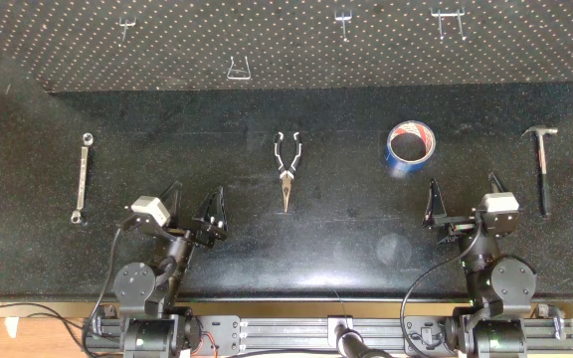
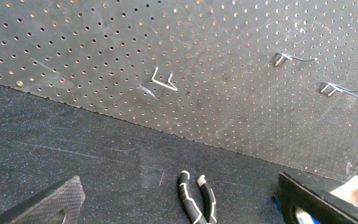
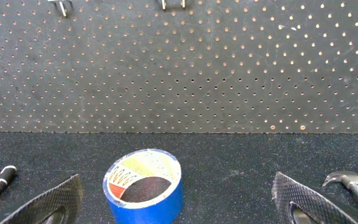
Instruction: Place Tools Onto Pegboard
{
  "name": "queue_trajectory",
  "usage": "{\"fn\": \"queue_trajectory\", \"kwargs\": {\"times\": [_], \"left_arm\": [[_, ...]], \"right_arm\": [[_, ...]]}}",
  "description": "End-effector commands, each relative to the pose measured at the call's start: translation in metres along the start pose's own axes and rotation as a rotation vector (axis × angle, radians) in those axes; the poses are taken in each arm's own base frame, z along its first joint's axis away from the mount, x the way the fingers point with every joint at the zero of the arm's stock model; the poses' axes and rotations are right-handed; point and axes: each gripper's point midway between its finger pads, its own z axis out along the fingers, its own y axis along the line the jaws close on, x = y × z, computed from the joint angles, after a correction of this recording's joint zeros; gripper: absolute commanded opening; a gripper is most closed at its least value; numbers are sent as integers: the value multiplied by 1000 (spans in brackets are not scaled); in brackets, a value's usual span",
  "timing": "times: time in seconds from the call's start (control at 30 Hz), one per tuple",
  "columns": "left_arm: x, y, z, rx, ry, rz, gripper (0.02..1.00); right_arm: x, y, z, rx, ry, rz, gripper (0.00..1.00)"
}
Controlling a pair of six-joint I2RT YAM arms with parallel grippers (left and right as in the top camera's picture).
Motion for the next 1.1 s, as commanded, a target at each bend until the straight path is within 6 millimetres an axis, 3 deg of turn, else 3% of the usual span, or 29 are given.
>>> {"fn": "queue_trajectory", "kwargs": {"times": [0.03,0.13,0.3,0.37,0.43,0.5,0.6,0.67,0.73,0.8,0.9,1.0,1.1], "left_arm": [[6,-2,1,18,25,-17,996],[12,7,7,-26,58,-21,996],[-41,13,27,-97,31,436,996],[-61,40,28,-248,110,617,993],[-74,81,14,-487,242,600,993],[-76,108,-3,-627,391,590,993],[-104,146,-51,-870,517,641,993],[-133,174,-101,-1141,517,630,993],[-141,181,-123,-1279,577,642,993],[-128,175,-129,-1222,770,605,993],[-122,163,-111,-1026,865,477,993],[-132,186,-105,-998,837,370,993],[-121,222,-94,-902,825,265,993]], "right_arm": [[0,-1,-1,6,-5,-15,1000],[-1,-1,-1,6,-6,-15,1000],[0,-1,-1,6,-5,-15,1000],[-1,-1,-1,6,-6,-15,1000],[-1,-1,-1,6,-6,-15,1000],[-1,-1,-1,6,-6,-15,1000],[-1,-1,-1,6,-6,-15,1000],[-1,-1,-1,6,-6,-15,1000],[-1,-1,-1,6,-6,-15,1000],[0,-1,-1,6,-5,-15,998],[-1,-1,-1,6,-6,-15,1000],[-1,-1,-1,6,-6,-15,1000],[-1,-1,-1,6,-6,-15,1000]]}}
